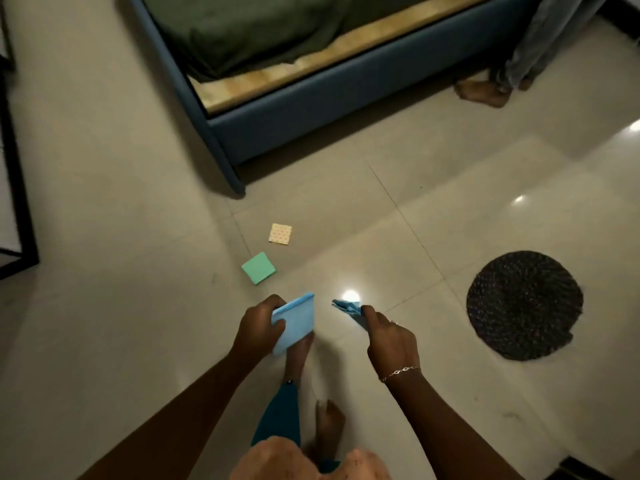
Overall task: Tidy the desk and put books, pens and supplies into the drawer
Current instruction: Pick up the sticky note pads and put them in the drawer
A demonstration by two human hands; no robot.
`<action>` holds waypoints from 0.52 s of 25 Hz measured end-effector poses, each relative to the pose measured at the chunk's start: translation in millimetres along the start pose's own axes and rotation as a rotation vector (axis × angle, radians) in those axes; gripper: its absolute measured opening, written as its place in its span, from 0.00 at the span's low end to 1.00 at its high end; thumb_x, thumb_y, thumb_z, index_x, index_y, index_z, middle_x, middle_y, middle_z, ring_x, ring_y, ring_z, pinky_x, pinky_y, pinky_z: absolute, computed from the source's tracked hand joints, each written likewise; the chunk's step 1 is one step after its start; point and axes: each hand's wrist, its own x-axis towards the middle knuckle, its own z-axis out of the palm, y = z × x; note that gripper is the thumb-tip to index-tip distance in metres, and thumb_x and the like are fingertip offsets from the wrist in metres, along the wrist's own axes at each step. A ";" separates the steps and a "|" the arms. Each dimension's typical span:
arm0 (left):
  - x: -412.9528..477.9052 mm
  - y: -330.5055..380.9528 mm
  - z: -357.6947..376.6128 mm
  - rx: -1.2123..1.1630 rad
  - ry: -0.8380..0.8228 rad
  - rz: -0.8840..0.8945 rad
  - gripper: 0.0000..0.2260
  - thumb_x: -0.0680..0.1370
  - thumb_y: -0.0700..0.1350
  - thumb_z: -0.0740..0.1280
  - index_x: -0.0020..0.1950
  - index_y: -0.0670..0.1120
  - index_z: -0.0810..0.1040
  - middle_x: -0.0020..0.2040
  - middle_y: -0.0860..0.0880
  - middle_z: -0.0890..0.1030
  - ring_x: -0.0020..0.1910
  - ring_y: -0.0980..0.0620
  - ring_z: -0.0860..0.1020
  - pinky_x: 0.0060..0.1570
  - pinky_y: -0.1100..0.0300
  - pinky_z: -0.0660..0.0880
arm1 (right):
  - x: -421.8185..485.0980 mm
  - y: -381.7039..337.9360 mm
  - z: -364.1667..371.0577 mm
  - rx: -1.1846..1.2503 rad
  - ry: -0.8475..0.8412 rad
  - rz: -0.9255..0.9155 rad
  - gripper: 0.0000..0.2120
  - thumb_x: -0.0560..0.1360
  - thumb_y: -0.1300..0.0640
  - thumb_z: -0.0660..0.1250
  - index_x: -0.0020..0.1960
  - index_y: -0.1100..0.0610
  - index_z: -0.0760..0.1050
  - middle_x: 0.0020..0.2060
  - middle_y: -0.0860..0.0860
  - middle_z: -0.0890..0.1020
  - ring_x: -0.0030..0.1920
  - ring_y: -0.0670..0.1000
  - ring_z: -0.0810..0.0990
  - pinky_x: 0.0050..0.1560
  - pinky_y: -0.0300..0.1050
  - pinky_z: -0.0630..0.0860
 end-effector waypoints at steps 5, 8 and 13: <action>-129.4 -10.4 -112.8 -0.072 0.302 -0.100 0.06 0.74 0.37 0.65 0.50 0.41 0.78 0.46 0.44 0.82 0.47 0.44 0.79 0.41 0.61 0.67 | -19.2 -85.1 -101.8 0.014 0.176 -0.241 0.23 0.55 0.66 0.51 0.46 0.53 0.72 0.25 0.49 0.79 0.16 0.52 0.72 0.18 0.34 0.53; -197.7 -36.3 -163.0 -0.160 0.440 -0.163 0.05 0.72 0.34 0.66 0.43 0.45 0.76 0.38 0.49 0.78 0.40 0.47 0.77 0.35 0.61 0.67 | -24.3 -146.1 -135.6 0.026 0.208 -0.362 0.23 0.51 0.70 0.63 0.44 0.56 0.78 0.26 0.51 0.81 0.17 0.54 0.73 0.15 0.36 0.58; -323.0 -116.6 -226.1 -0.409 0.729 -0.354 0.13 0.70 0.33 0.70 0.34 0.51 0.74 0.33 0.51 0.78 0.34 0.51 0.76 0.38 0.57 0.74 | -69.4 -288.7 -156.5 0.087 0.170 -0.574 0.31 0.46 0.73 0.74 0.46 0.54 0.77 0.26 0.51 0.82 0.18 0.53 0.75 0.16 0.38 0.58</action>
